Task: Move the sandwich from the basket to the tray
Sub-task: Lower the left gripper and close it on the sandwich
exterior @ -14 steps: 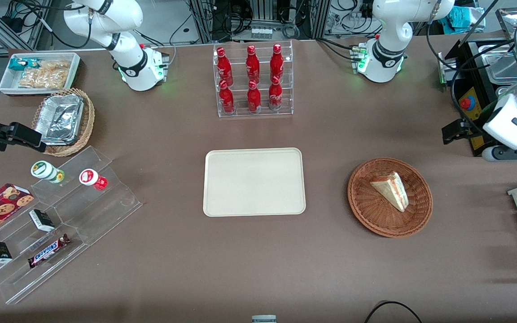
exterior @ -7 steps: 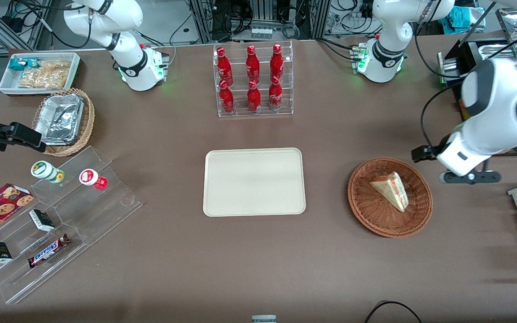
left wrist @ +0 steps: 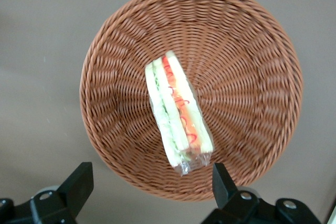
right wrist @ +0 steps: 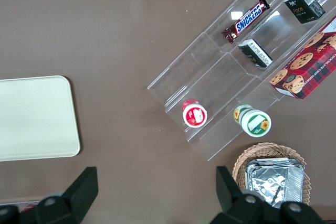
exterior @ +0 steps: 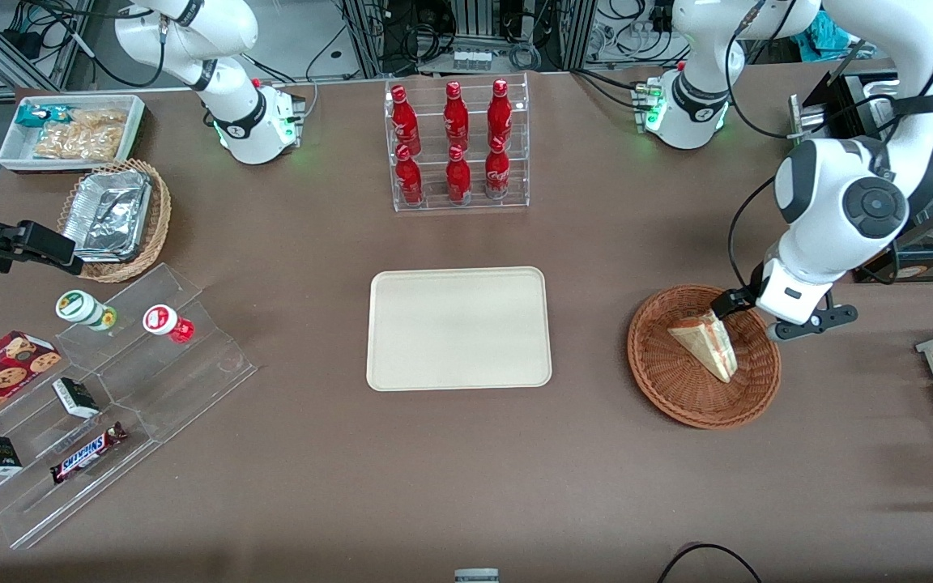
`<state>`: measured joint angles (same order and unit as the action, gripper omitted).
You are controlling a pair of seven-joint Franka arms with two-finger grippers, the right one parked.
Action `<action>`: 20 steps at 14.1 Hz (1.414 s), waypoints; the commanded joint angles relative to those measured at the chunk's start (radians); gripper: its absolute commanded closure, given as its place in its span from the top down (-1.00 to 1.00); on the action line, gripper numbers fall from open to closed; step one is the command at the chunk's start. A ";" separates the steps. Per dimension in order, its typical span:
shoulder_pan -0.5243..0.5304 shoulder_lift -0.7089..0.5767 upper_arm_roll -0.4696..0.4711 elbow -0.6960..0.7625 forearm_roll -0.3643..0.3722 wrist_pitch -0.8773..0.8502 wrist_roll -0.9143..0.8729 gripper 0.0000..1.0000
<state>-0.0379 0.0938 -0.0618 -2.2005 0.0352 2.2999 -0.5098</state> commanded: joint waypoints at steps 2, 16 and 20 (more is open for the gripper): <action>-0.031 0.021 0.002 -0.022 -0.009 0.079 -0.323 1.00; -0.054 0.204 0.000 -0.019 -0.009 0.256 -0.786 -0.76; -0.054 0.161 0.000 0.089 -0.009 0.004 -0.597 -0.83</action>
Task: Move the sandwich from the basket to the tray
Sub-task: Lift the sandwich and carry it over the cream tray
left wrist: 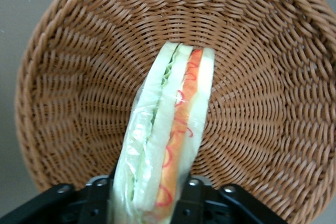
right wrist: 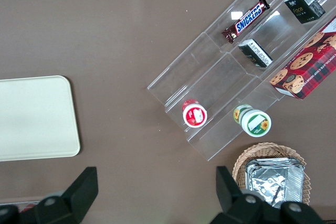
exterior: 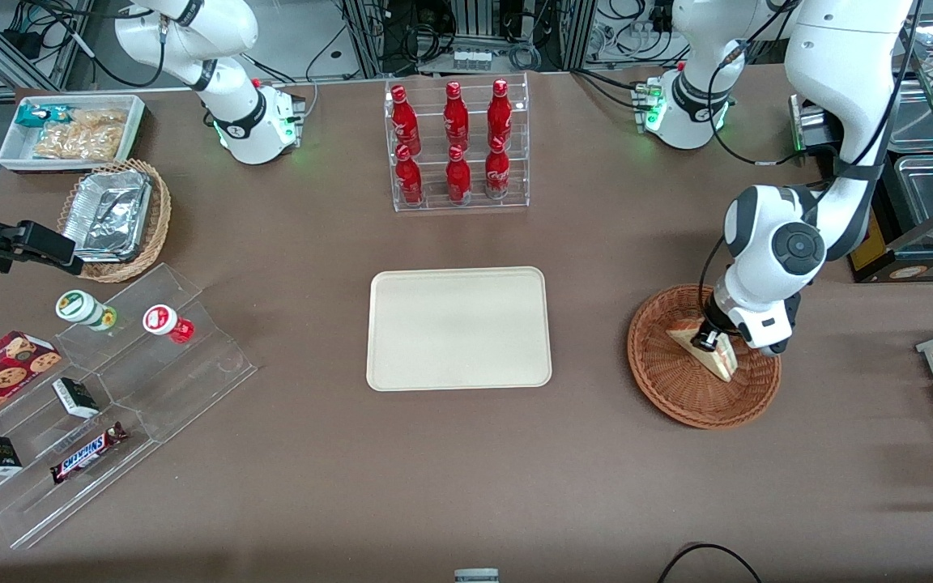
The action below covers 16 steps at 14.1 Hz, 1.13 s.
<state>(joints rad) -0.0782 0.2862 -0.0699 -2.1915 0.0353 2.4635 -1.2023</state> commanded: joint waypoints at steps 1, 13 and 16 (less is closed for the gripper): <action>-0.015 -0.027 0.009 0.154 -0.009 -0.266 0.152 -0.83; -0.374 0.277 -0.064 0.602 -0.012 -0.425 0.393 -0.87; -0.495 0.349 -0.062 0.682 -0.009 -0.420 0.249 -0.88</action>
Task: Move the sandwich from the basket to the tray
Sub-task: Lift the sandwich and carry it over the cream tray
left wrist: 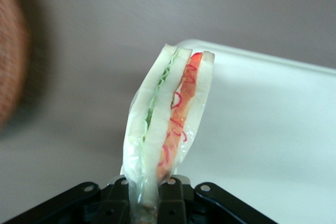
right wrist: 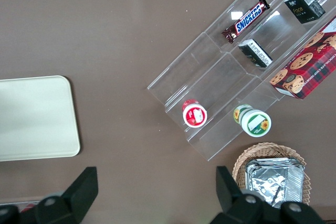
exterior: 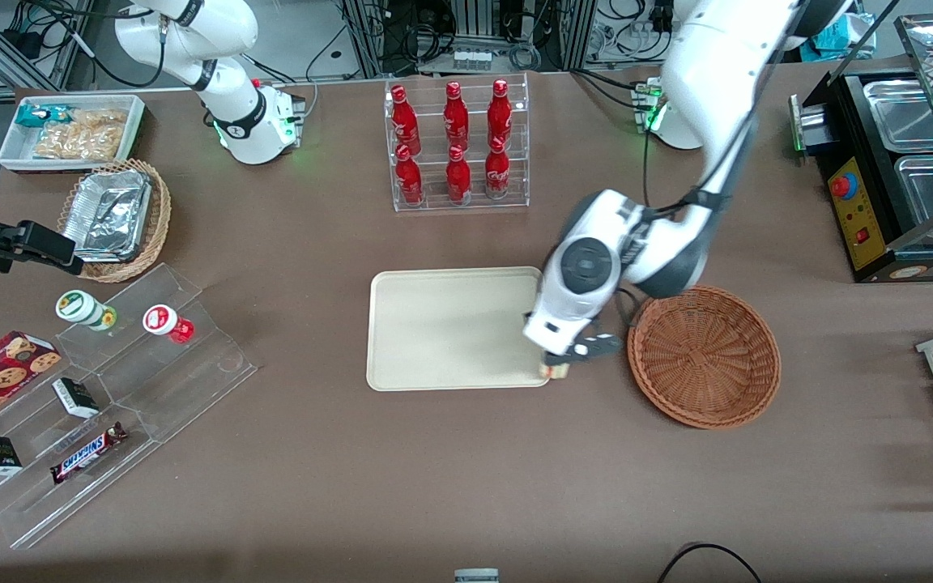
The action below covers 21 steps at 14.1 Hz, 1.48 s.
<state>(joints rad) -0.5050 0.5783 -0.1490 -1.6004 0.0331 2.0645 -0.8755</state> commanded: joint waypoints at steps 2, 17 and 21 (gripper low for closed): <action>-0.121 0.101 0.017 0.154 -0.007 -0.020 -0.158 -0.90; -0.251 0.232 0.019 0.237 0.041 0.118 -0.329 -0.71; -0.248 0.207 0.020 0.235 0.039 0.102 -0.330 1.00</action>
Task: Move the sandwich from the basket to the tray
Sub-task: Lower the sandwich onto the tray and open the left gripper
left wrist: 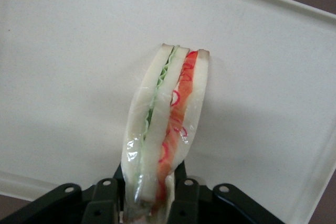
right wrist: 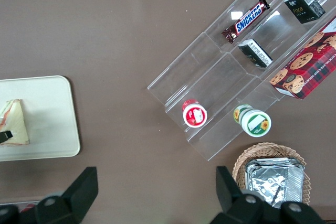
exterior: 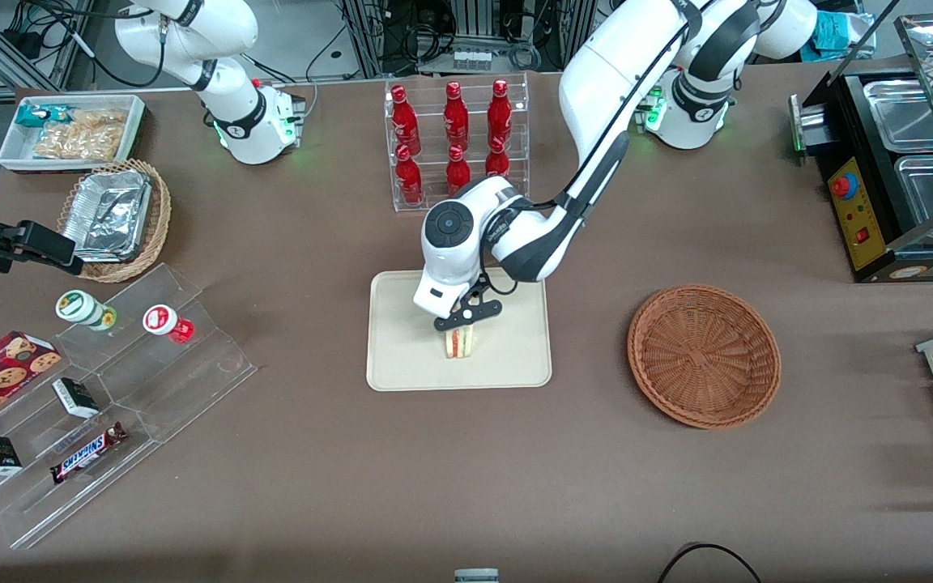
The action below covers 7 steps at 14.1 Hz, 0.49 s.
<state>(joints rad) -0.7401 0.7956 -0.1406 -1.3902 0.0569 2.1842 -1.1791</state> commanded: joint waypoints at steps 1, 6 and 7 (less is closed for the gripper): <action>-0.013 -0.035 0.013 0.023 0.020 -0.033 -0.027 1.00; 0.016 -0.174 0.044 0.020 0.018 -0.266 -0.022 1.00; 0.031 -0.191 0.055 0.025 0.017 -0.320 -0.017 1.00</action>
<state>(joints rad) -0.7264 0.6669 -0.1042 -1.3445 0.0599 1.9536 -1.1846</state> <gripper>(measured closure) 0.000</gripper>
